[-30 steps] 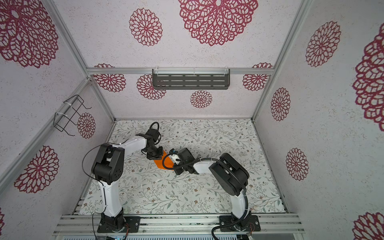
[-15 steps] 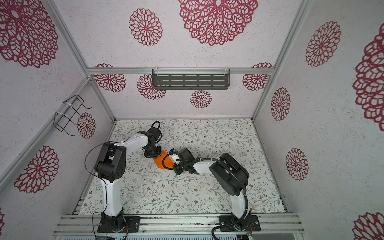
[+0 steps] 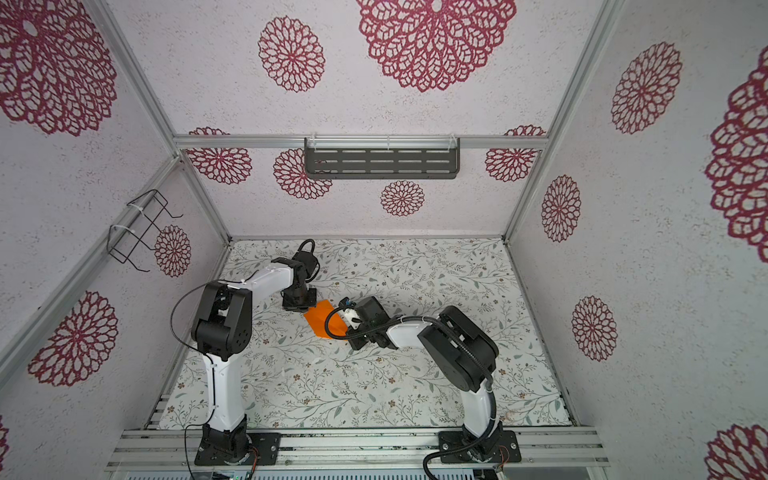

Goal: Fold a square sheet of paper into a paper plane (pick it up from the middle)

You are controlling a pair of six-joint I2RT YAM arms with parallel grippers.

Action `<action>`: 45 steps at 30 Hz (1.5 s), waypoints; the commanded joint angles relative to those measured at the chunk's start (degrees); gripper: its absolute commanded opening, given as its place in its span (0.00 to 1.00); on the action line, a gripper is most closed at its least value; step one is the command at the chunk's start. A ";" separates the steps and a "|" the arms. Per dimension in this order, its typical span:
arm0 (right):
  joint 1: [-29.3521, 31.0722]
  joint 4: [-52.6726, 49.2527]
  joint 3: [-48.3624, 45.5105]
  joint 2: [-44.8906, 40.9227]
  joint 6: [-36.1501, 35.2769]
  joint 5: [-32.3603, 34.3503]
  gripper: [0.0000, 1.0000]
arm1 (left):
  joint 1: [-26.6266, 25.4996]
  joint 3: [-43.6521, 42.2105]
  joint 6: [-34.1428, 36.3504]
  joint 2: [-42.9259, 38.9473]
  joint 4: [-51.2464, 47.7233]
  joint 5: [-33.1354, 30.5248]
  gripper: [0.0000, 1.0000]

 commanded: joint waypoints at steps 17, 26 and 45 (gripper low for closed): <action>-0.69 -5.60 -2.58 1.21 2.15 -0.31 0.02 | -0.15 -14.73 -8.55 -17.88 14.52 27.63 0.09; -0.87 -4.90 -2.38 0.92 2.80 -1.63 0.02 | -1.18 -12.89 -8.86 -10.38 14.57 25.05 0.06; -0.78 -2.46 3.04 -0.38 -2.69 -5.78 0.04 | -0.75 -12.49 -7.32 -4.37 12.58 21.11 0.02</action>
